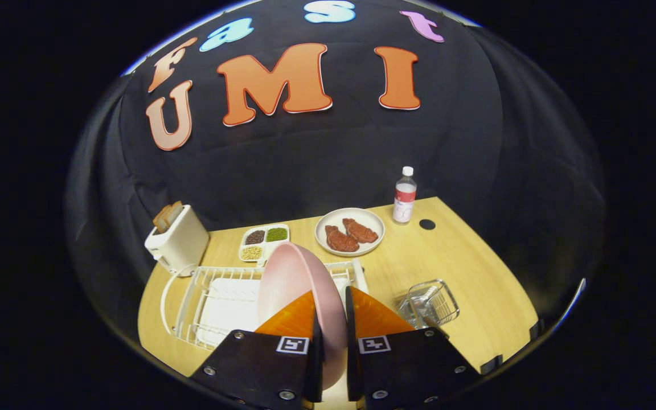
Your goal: Take the plate from the dish rack, then take the spoon from the basket and place it into the plate.
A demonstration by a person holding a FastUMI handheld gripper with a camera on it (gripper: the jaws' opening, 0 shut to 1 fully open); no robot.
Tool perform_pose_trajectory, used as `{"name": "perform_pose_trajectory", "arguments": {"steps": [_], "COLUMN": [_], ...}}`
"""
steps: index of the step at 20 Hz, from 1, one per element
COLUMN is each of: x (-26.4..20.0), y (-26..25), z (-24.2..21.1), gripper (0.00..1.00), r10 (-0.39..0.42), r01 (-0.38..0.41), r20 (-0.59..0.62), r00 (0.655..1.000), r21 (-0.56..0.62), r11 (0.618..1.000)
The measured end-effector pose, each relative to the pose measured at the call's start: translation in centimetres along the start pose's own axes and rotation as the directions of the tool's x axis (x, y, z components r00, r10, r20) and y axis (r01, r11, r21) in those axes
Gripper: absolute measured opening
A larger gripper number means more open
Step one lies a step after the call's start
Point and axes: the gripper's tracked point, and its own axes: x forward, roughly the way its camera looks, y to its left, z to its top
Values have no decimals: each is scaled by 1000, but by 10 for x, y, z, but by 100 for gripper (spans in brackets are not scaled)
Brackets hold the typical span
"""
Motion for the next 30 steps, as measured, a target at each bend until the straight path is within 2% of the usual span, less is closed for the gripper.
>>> {"name": "perform_pose_trajectory", "arguments": {"steps": [6,13,19,22,26,30], "x": [-48,-72,-69,-66,-59,-53], "y": [8,9,10,14,22,25], "z": [-63,-144,-212,-237,-256,-267], "gripper": [17,17,17,17,17,17], "r10": [79,135,179,217,258,272], "r01": [-72,-99,-93,-97,-112,-110], "r20": [-62,-140,-227,-250,-250,-256], "r00": [995,981,957,944,933,928], "r21": [103,235,344,416,481,509], "r11": [992,967,934,904,870,853]}}
